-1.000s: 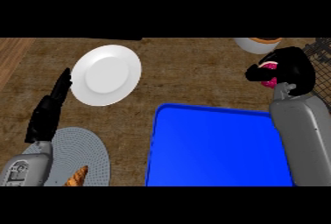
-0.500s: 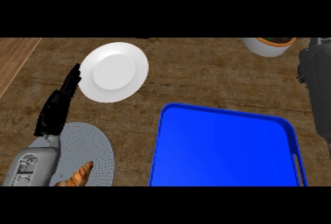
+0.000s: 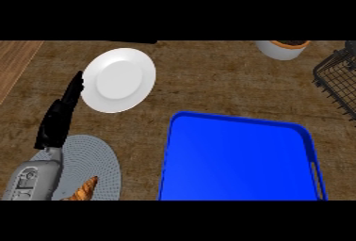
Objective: Pick the cupcake from the tray and place it in the tiered basket
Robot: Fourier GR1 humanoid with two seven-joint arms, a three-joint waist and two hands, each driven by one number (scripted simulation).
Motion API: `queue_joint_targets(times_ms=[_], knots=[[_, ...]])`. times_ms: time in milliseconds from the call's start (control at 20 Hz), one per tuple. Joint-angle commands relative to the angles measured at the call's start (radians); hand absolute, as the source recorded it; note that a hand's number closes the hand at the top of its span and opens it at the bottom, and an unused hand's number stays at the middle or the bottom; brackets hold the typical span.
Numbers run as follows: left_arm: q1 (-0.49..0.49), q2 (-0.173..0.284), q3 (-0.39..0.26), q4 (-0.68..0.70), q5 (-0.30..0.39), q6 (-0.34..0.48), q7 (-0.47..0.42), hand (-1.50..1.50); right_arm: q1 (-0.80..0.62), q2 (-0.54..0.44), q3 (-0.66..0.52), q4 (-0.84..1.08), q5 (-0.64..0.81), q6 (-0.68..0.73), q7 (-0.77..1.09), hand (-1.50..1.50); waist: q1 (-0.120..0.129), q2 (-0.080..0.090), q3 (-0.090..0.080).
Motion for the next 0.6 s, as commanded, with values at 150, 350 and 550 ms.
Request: queue_joint_targets(times_ms=[150,350,550], knots=[[0.02,-0.025,-0.007,-0.02,-0.017,0.032,-0.011,0.0,-0.076,-0.069,-0.055,0.263,0.036,-0.122,-0.025,1.5,-0.018,-0.003,0.002],[0.035,0.003,0.001,-0.046,0.005,-0.012,0.016,0.0,-0.085,-0.114,-0.026,0.367,0.112,-0.067,-0.005,1.5,-0.01,-0.002,0.002],[0.027,0.022,0.035,-0.016,0.013,-0.01,-0.004,0.0,-0.088,-0.177,0.01,0.432,0.179,0.031,0.015,1.5,-0.031,-0.007,0.001]])
